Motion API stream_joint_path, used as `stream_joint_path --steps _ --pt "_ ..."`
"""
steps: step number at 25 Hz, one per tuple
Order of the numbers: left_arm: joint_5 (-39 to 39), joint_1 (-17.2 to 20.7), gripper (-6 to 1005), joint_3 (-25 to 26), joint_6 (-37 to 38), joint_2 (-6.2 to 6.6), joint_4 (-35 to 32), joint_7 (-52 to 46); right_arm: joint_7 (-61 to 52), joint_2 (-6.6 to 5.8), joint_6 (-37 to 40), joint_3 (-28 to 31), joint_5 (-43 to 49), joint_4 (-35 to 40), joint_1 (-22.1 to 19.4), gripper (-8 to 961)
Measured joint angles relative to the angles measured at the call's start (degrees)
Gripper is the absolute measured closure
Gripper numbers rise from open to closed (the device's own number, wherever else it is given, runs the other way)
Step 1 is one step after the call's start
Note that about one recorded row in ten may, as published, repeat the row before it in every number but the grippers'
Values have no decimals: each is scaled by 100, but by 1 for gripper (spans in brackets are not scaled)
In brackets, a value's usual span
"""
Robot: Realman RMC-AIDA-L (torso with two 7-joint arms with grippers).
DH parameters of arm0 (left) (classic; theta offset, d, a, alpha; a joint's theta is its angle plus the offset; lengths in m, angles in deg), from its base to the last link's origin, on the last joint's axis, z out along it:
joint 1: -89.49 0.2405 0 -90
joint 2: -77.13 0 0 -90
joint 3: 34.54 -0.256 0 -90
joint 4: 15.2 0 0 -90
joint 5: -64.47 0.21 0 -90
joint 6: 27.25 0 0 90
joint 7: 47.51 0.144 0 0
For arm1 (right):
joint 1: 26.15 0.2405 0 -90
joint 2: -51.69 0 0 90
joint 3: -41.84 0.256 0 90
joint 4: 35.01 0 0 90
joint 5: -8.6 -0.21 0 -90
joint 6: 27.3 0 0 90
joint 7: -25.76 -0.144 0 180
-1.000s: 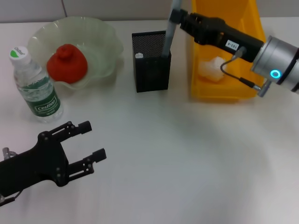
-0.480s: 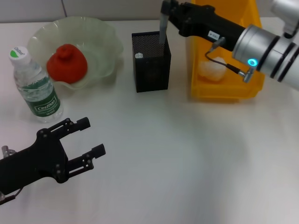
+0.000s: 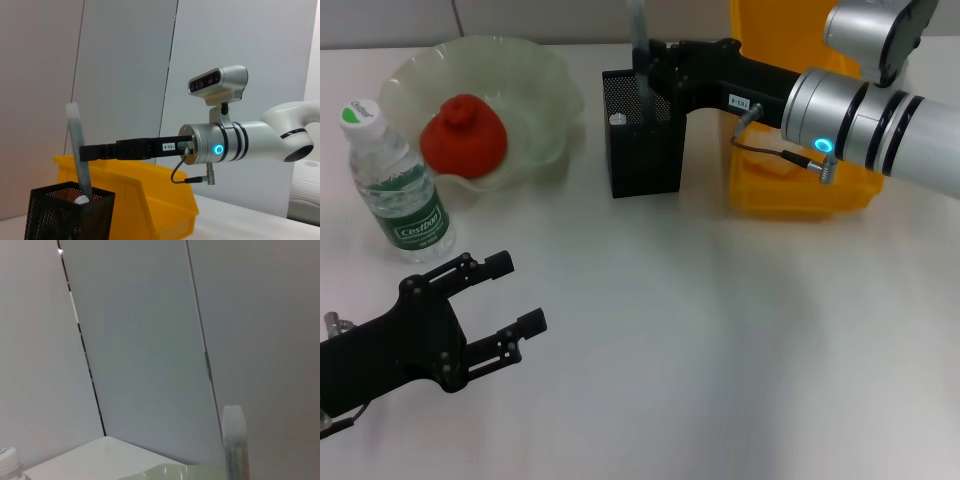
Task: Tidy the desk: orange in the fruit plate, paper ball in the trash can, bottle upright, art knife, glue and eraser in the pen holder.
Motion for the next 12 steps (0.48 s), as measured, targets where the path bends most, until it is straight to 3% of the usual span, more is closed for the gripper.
stream_joint_path --steps 8,12 --pt "2 -7 241 -6 -7 -8 0 61 8 0 3 14 -15 25 -69 659" --pt "10 -8 241 -4 -9 -8 0 61 14 0 86 39 -51 67 -130 507"
